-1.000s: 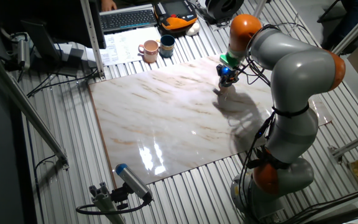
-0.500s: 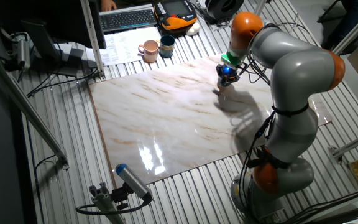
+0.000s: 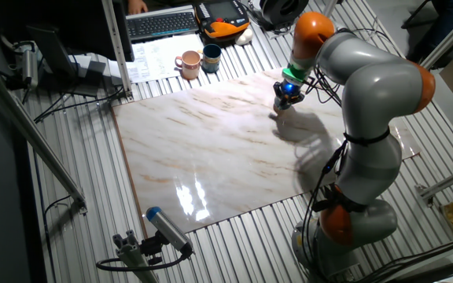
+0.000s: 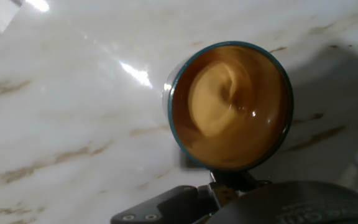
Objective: Pick up the cup
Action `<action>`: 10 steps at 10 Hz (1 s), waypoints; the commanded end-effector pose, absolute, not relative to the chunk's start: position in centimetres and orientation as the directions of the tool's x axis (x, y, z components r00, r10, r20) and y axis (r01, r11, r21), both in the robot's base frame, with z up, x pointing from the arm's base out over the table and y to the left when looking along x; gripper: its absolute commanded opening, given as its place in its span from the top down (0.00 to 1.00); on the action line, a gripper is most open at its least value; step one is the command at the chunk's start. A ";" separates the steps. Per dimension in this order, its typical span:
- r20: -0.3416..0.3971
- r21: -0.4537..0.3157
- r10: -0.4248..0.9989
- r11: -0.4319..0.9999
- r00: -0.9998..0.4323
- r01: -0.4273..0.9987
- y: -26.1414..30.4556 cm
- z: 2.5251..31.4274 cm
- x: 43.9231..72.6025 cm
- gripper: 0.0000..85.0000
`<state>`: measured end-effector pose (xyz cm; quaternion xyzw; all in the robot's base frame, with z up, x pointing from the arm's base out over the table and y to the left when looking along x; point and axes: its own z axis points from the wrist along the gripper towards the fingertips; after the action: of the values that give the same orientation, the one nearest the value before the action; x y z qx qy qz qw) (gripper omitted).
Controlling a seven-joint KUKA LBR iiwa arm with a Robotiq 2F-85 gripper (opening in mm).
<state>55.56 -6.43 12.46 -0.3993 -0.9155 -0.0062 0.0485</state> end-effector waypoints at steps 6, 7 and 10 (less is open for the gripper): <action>0.129 -0.081 0.626 0.779 -0.769 0.621 -6.5 12.6 55.6 1.00; 0.124 -0.102 0.611 0.792 -0.782 0.603 -6.5 12.7 55.7 1.00; 0.135 -0.117 0.577 0.816 -0.805 0.566 -6.7 13.1 56.0 1.00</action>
<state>55.97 -6.63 13.12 -0.3013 -0.9493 0.0351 0.0822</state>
